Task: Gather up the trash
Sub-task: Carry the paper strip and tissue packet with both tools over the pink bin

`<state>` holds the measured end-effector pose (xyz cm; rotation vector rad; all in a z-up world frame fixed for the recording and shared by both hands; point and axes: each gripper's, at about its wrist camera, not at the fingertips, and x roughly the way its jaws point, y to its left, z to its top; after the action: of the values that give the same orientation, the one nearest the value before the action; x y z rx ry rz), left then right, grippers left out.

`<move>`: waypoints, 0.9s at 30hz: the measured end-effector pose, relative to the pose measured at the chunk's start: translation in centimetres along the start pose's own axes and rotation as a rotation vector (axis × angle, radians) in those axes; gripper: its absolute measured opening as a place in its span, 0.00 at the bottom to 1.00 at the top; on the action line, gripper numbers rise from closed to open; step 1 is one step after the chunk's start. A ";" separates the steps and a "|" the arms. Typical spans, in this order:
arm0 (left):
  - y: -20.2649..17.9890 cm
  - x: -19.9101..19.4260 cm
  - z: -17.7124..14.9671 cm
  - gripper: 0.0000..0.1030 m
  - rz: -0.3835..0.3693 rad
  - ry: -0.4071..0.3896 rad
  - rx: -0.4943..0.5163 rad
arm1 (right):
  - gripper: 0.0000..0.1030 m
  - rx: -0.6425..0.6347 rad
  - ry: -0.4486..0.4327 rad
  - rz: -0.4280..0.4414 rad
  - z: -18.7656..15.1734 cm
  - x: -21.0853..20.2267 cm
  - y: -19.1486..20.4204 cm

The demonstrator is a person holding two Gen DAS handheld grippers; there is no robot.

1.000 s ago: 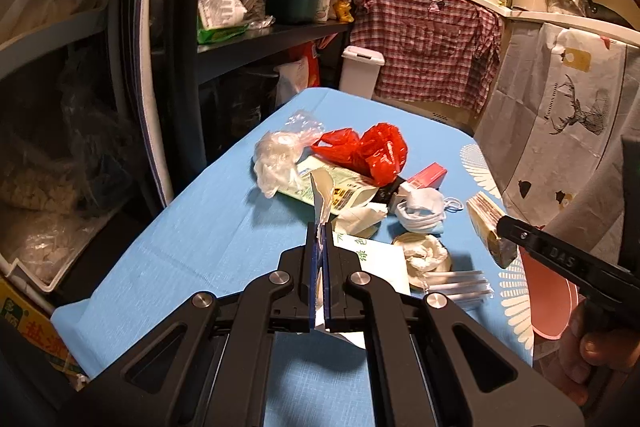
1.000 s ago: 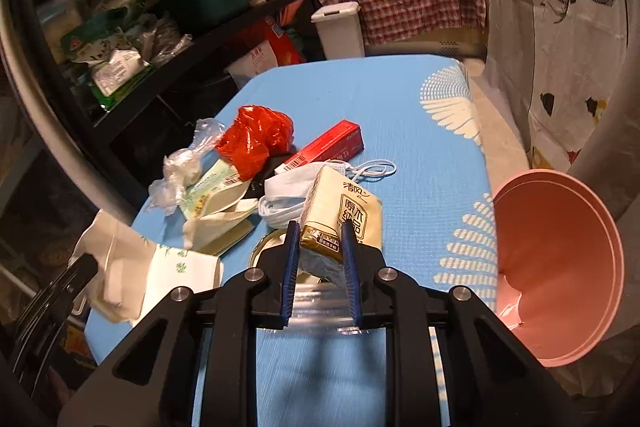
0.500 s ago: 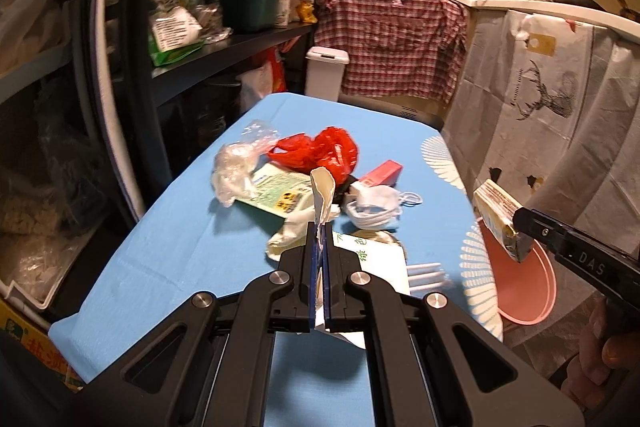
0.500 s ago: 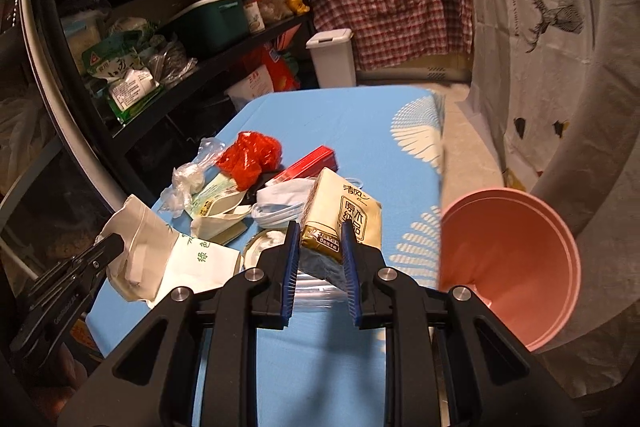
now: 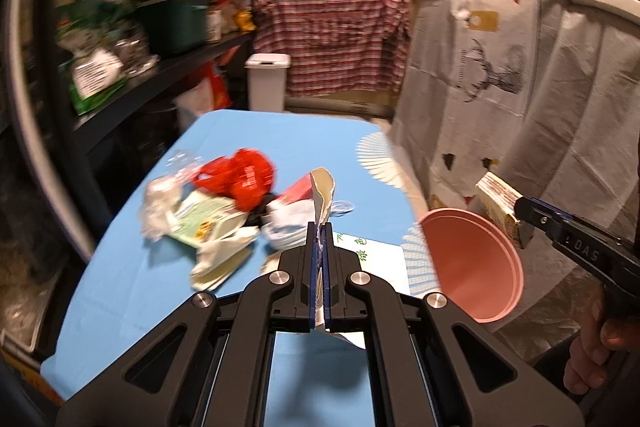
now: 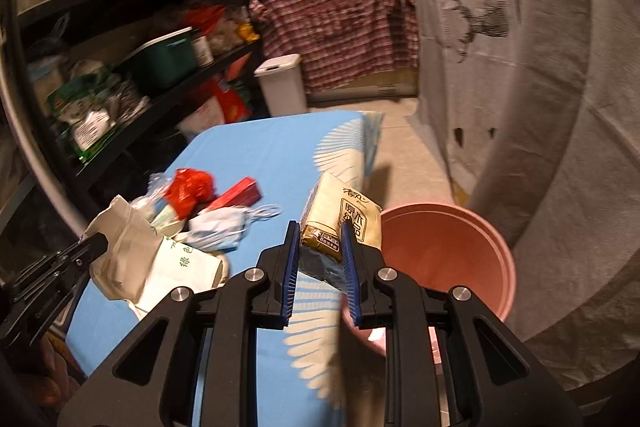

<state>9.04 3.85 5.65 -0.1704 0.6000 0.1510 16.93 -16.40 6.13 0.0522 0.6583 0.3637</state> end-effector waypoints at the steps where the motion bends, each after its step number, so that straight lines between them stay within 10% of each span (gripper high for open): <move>1: -0.6 0.3 0.3 0.02 -0.015 0.002 0.008 | 0.21 0.000 -0.006 -0.014 0.2 -0.1 -0.5; 27: -11.9 12.1 1.7 0.02 -0.337 0.093 0.165 | 0.21 0.139 0.005 -0.188 -0.3 3.0 -9.8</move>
<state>22.11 -6.31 1.46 -0.1167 0.6641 -0.2335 21.97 -24.58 2.55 0.1209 0.6870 0.1372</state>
